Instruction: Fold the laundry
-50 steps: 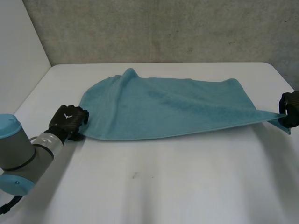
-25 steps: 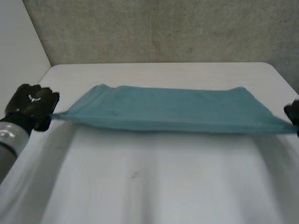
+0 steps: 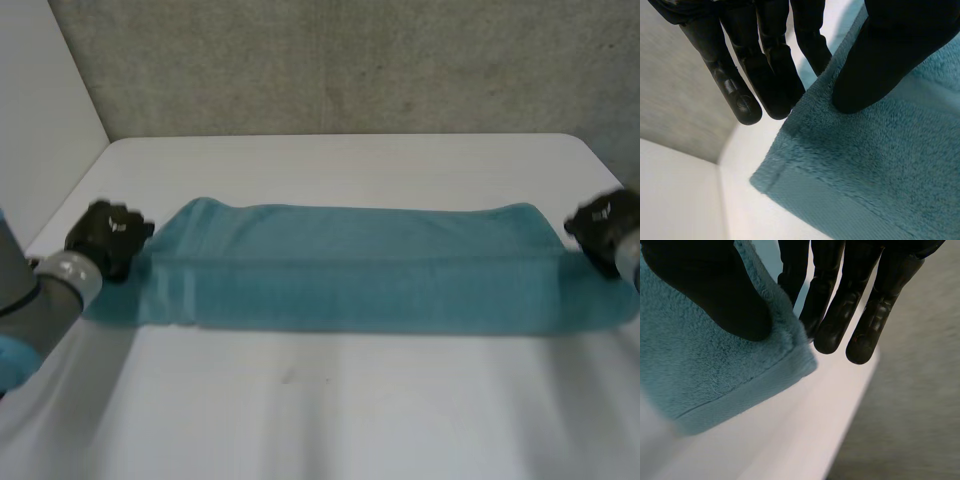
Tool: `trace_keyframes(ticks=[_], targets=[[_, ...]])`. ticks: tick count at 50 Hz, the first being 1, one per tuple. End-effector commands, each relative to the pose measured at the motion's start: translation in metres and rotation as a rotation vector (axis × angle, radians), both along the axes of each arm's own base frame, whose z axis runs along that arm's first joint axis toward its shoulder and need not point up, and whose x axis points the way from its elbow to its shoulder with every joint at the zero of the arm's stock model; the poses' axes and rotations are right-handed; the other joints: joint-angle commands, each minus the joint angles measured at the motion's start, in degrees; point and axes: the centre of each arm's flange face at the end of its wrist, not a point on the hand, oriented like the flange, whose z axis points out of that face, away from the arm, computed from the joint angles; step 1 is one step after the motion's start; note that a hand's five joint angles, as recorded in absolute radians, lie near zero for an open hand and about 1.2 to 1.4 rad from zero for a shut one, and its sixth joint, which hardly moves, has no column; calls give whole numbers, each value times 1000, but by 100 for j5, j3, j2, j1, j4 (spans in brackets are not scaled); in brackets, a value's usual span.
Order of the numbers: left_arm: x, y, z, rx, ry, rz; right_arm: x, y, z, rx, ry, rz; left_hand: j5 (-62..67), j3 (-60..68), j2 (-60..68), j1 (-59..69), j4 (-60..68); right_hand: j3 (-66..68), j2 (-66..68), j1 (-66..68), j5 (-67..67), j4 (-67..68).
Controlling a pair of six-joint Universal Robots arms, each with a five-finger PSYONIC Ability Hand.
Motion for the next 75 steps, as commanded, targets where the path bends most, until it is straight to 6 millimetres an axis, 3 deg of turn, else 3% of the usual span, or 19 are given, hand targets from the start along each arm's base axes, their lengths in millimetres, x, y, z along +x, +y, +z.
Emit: trace_keyframes(ticks=[1,7,9,11,16,18,22,24,33,40,43,45,49,58,60,61,65,70,75], targets=[[-35,-75,109,-476,25,-66,37,-63,123,-537,-132,-29,1464,1163,1127,1467,1147,1199,1237,2398,1385,1164],[-40,-74,223,-953,111,-76,43,-63,207,-896,-327,2,1464,1163,1127,1467,1147,1199,1237,2398,1385,1164],[-39,-68,239,-1030,152,-82,42,-54,223,-951,-351,8,1464,1163,1127,1467,1147,1199,1237,2398,1385,1164],[-36,-64,247,-1070,209,-88,42,-46,222,-946,-349,17,1464,1163,1127,1467,1147,1199,1237,2398,1385,1164],[-30,-63,216,-948,261,-93,42,-43,198,-871,-337,23,1464,1163,1127,1467,1147,1199,1237,2398,1385,1164],[-29,-62,200,-900,257,-89,45,-40,155,-738,-320,46,1464,1163,1127,1467,1147,1199,1237,2398,1385,1164],[-20,-56,141,-727,233,-58,45,-34,107,-597,-299,61,1464,1163,1127,1467,1147,1199,1237,2398,1385,1164],[-17,-52,122,-676,226,-50,44,-33,99,-573,-296,65,1464,1163,1127,1467,1147,1199,1237,2398,1385,1164],[-19,-33,19,-413,192,-76,47,-25,-6,-338,-268,93,1464,1163,1127,1467,1147,1199,1237,2398,1385,1164],[-18,-16,-23,-265,151,-72,45,-20,-37,-236,-248,70,1464,1163,1127,1467,1147,1199,1237,2398,1385,1164],[-16,-2,-31,-194,113,-70,44,-14,-38,-203,-240,69,1464,1163,1127,1467,1147,1199,1237,2398,1385,1164],[-14,16,-31,-127,62,-78,41,10,-19,-144,-195,84,1464,1163,1127,1467,1147,1199,1237,2398,1385,1164],[-7,52,-26,30,-46,-78,26,32,-12,-37,-90,78,1464,1163,1127,1467,1147,1199,1237,2398,1385,1164],[16,118,11,373,-157,16,-17,89,-19,362,206,120,1464,1163,1127,1467,1147,1199,1237,2398,1385,1164],[16,117,15,359,-154,17,-19,87,-18,357,206,117,1464,1163,1127,1467,1147,1199,1237,2398,1385,1164],[16,113,21,320,-148,19,-20,70,-9,260,173,99,1464,1163,1127,1467,1147,1199,1237,2398,1385,1164],[13,82,36,124,-115,21,-21,45,0,117,108,52,1464,1163,1127,1467,1147,1199,1237,2398,1385,1164],[4,46,18,30,-110,-3,-14,11,-14,39,15,25,1464,1163,1127,1467,1147,1199,1237,2398,1385,1164],[-21,3,0,-74,-96,-52,18,-22,-24,-66,-54,58,1464,1163,1127,1467,1147,1199,1237,2398,1385,1164]])
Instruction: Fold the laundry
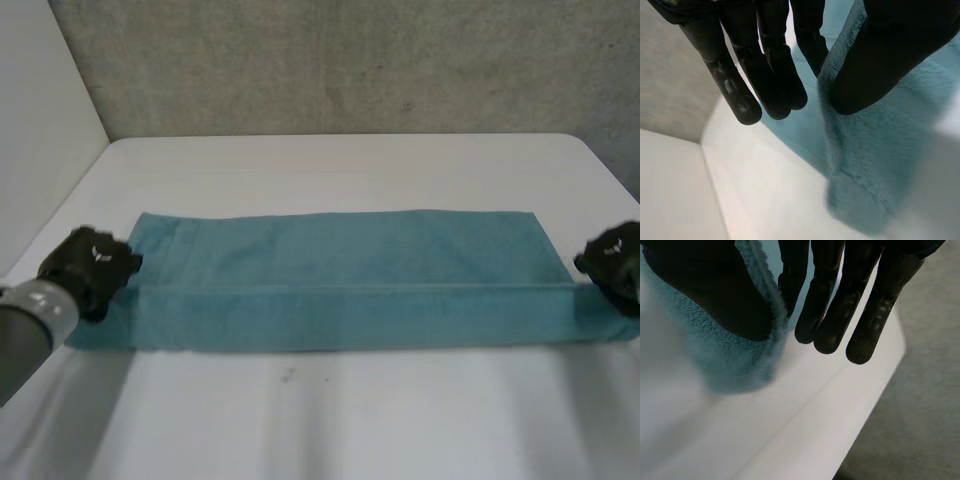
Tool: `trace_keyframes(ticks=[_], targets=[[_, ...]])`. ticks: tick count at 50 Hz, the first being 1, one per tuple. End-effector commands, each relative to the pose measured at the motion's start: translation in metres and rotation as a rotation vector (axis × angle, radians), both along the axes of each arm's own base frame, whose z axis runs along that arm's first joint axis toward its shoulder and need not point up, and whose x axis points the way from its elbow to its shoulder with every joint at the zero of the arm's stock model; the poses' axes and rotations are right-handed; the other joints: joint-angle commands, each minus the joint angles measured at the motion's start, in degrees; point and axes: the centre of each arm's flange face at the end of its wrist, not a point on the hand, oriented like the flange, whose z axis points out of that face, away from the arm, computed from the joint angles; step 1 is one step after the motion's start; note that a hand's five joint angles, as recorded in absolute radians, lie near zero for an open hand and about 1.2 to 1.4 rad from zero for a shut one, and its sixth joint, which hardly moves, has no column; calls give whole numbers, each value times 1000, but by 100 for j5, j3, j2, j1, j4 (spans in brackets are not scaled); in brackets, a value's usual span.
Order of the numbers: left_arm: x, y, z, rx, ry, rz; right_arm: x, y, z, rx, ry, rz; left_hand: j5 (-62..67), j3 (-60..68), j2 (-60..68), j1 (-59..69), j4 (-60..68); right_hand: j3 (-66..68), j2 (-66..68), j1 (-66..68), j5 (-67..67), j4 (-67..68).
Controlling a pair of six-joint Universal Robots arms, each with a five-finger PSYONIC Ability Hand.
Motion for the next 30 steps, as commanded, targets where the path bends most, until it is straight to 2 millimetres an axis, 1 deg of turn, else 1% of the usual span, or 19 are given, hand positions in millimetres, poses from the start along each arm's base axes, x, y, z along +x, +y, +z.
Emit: trace_keyframes(ticks=[1,3,4,7,8,9,11,12,14,16,18,19,23,24,26,28,29,30], targets=[[-35,-68,-31,-167,24,-79,38,-50,-15,-152,-108,19,1464,1155,1116,1467,1143,1198,1214,2413,1324,1146],[-41,-81,-35,-203,27,-86,42,-60,-17,-180,-104,4,1464,1155,1116,1467,1143,1198,1214,2413,1324,1146],[-45,-94,-37,-234,29,-86,45,-72,-21,-209,-101,-15,1464,1155,1116,1467,1143,1198,1214,2413,1324,1146],[-52,-110,-43,-271,37,-93,49,-90,-26,-258,-96,-34,1464,1155,1116,1467,1143,1198,1214,2413,1324,1146],[-55,-121,-45,-296,40,-96,52,-95,-27,-275,-98,-35,1464,1155,1116,1467,1143,1198,1214,2413,1324,1146],[-57,-126,-46,-308,42,-96,55,-100,-29,-290,-102,-32,1464,1155,1116,1467,1143,1198,1214,2413,1324,1146],[-59,-138,-47,-334,44,-91,65,-115,-35,-350,-112,-14,1464,1155,1116,1467,1143,1198,1214,2413,1324,1146],[-60,-147,-47,-360,46,-87,67,-119,-37,-362,-114,-11,1464,1155,1116,1467,1143,1198,1214,2413,1324,1146],[-62,-154,-49,-381,50,-90,70,-126,-38,-393,-117,-6,1464,1155,1116,1467,1143,1198,1214,2413,1324,1146],[-64,-164,-48,-430,57,-91,72,-135,-47,-416,-119,-8,1464,1155,1116,1467,1143,1198,1214,2413,1324,1146],[-66,-170,-47,-471,67,-91,74,-137,-50,-418,-123,-6,1464,1155,1116,1467,1143,1198,1214,2413,1324,1146],[-66,-172,-48,-488,69,-91,80,-142,-56,-440,-129,4,1464,1155,1116,1467,1143,1198,1214,2413,1324,1146],[-69,-178,-52,-556,81,-100,89,-145,-58,-477,-137,11,1464,1155,1116,1467,1143,1198,1214,2413,1324,1146],[-71,-178,-53,-578,84,-109,89,-146,-58,-483,-135,7,1464,1155,1116,1467,1143,571,587,1786,698,519],[-74,-176,-55,-590,88,-121,89,-148,-58,-491,-136,-3,1464,1155,1116,1467,1143,-72,-56,1143,54,-125],[-77,-173,-59,-594,91,-130,87,-148,-58,-495,-139,-16,1399,1091,1052,1403,1079,-2417,-2401,-1201,-2290,-2469],[-78,-172,-59,-593,91,-133,87,-149,-57,-499,-138,-25,-317,-625,-664,-313,-637,-3878,-3862,-2663,-3752,-3930],[-78,-170,-60,-590,90,-135,87,-148,-56,-502,-137,-32,-2449,-2757,-2796,-2445,-2769,-5192,-5176,-3976,-5065,-5244]])
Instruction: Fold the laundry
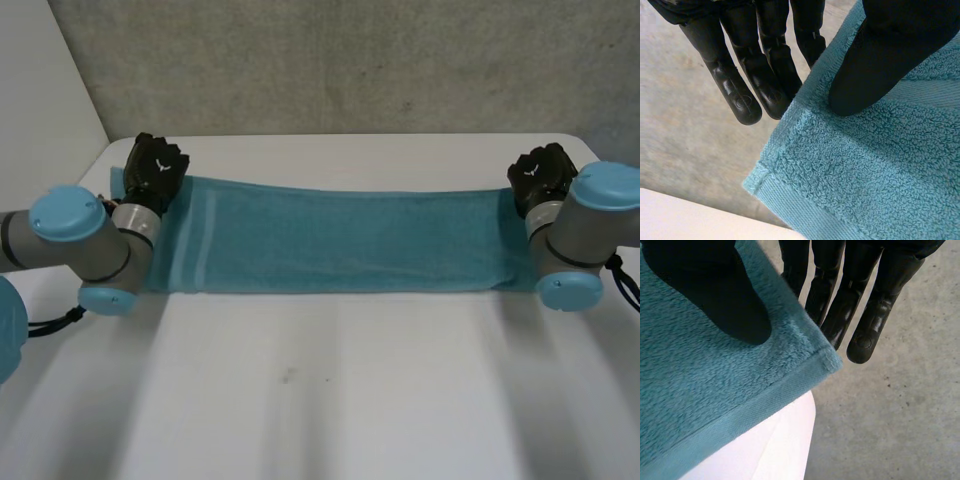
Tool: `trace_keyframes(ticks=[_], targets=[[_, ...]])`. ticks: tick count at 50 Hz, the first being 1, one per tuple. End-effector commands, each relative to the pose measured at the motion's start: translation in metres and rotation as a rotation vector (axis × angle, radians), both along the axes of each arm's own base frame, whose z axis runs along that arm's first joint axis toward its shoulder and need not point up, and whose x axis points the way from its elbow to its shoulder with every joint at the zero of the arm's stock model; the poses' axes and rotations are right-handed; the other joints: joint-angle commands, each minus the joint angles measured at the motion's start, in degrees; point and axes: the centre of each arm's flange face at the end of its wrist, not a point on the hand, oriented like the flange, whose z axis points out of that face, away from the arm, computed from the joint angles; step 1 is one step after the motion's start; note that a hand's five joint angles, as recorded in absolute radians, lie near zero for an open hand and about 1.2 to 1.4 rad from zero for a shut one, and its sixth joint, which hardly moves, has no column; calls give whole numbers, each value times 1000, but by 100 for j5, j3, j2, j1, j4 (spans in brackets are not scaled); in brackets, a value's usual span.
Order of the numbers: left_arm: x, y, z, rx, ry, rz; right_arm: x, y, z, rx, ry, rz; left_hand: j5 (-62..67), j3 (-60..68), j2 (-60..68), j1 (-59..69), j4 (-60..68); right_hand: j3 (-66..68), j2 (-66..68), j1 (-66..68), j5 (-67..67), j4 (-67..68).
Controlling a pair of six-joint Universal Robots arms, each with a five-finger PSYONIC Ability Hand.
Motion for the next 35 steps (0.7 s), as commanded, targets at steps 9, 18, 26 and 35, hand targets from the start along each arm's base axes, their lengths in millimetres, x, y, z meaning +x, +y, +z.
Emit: trace_keyframes(ticks=[9,18,26,35], targets=[[-16,32,12,-53,10,-53,-12,11,52,-60,-218,-72,-5536,-5845,-5885,-5533,-5858,-5007,-4942,-4108,-5090,-5016],[-7,75,58,-54,52,-58,-14,59,128,-89,-455,55,-5536,-5845,-5885,-5533,-5858,-5007,-4942,-4108,-5090,-5016],[-1,124,87,63,298,-131,-43,93,140,91,-481,83,-5536,-5845,-5885,-5533,-5858,-5007,-4942,-4108,-5090,-5016],[19,159,99,424,678,-123,-76,111,109,420,-563,-6,-5536,-5845,-5885,-5533,-5858,-4766,-4701,-3867,-4849,-4775]])
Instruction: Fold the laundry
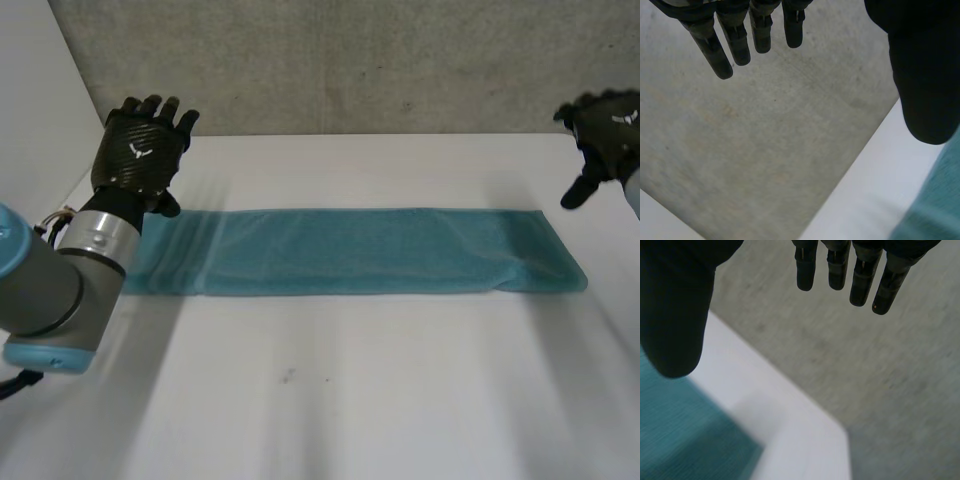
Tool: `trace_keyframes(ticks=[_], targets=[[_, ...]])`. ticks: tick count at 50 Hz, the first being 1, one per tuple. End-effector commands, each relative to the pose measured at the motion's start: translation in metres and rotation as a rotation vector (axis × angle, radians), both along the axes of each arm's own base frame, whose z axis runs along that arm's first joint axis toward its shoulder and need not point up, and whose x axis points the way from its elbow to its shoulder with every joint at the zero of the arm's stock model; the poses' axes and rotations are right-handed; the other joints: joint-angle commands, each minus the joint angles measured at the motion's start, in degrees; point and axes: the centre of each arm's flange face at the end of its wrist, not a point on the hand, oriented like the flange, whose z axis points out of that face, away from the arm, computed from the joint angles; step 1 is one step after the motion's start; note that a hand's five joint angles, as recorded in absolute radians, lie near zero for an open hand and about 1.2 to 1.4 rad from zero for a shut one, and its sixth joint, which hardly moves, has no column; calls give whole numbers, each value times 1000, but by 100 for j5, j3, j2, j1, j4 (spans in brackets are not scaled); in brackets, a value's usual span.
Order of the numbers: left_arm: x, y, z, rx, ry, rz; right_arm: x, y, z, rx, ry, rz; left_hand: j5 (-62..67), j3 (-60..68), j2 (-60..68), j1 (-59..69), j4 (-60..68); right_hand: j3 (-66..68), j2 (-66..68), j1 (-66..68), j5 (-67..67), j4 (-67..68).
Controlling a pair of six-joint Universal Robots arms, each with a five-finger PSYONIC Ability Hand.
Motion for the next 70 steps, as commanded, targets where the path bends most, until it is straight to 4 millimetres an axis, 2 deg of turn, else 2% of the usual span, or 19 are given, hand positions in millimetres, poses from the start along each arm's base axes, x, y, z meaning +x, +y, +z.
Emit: trace_keyframes(ticks=[1,2,3,5,6,7,10,16,27,33,35,38,49,54,56,57,58,62,70], targets=[[19,25,3,366,305,-10,-28,12,-29,279,-50,-17,-266,-232,-166,-116,-181,246,214,272,103,135],[19,25,3,367,305,-10,-28,12,-29,280,-50,-17,-266,-232,-166,-116,-181,249,217,274,105,138],[24,29,-4,460,343,11,-34,13,-36,315,-58,-22,-266,-232,-166,-116,-181,499,467,524,355,387],[25,30,-5,470,343,13,-42,6,-59,371,-70,-19,-266,-232,-166,-116,-181,1272,1240,1298,1128,1161],[25,30,-8,477,342,17,-42,6,-59,371,-70,-19,-266,-232,-166,-116,-181,1275,1243,1301,1131,1164],[26,30,-10,477,343,20,-45,-1,-76,398,-75,-21,-266,-232,-166,-116,-181,1575,1543,1600,1431,1463],[26,29,-15,472,345,23,-51,-14,-105,402,-81,-26,-266,-232,-166,-116,-181,1678,1646,1704,1535,1567],[24,31,-35,485,338,20,-55,-26,-127,363,-25,-19,-266,-232,-166,-116,-181,2249,2217,2274,2105,2137],[23,30,-38,487,338,21,-62,-32,-135,359,18,-29,-266,-232,-166,-116,-181,2789,2756,2814,2645,2677],[24,31,-39,488,338,30,-62,-35,-137,351,17,-25,-266,-232,-166,-116,-181,4925,4893,4951,4782,4814],[24,31,-39,488,338,30,-63,-37,-136,338,19,-32,-266,-232,-166,-116,-181,6760,6728,6786,6616,6649],[24,33,-39,490,337,28,-68,-42,-133,310,17,-49,-266,-232,-166,-116,-181,6769,6737,6795,6626,6658],[26,33,-39,489,339,35,-117,-63,-119,250,62,-267,-266,-232,-166,-116,-181,6769,6737,6795,6626,6658],[27,33,-39,491,339,39,-153,-70,-118,246,90,-353,-266,-232,-166,-116,-181,6769,6737,6795,6626,6658],[27,33,-39,491,340,40,-152,-69,-121,255,83,-339,-266,-232,-166,-116,-181,6492,6460,6518,6349,6381],[27,33,-39,491,340,40,-149,-68,-122,262,72,-324,-266,-232,-166,-116,-181,5707,5675,5732,5563,5596],[27,33,-40,492,339,41,-142,-65,-125,272,44,-274,-266,-232,-166,-116,-181,4833,4801,4859,4690,4722],[27,33,-40,492,339,39,-117,-55,-123,290,-76,-109,-266,-232,-166,-116,-181,3666,3634,3692,3523,3555],[27,33,-40,492,339,39,-92,-41,-116,310,-187,45,-266,-232,-166,-116,-181,3478,3446,3504,3335,3367]])
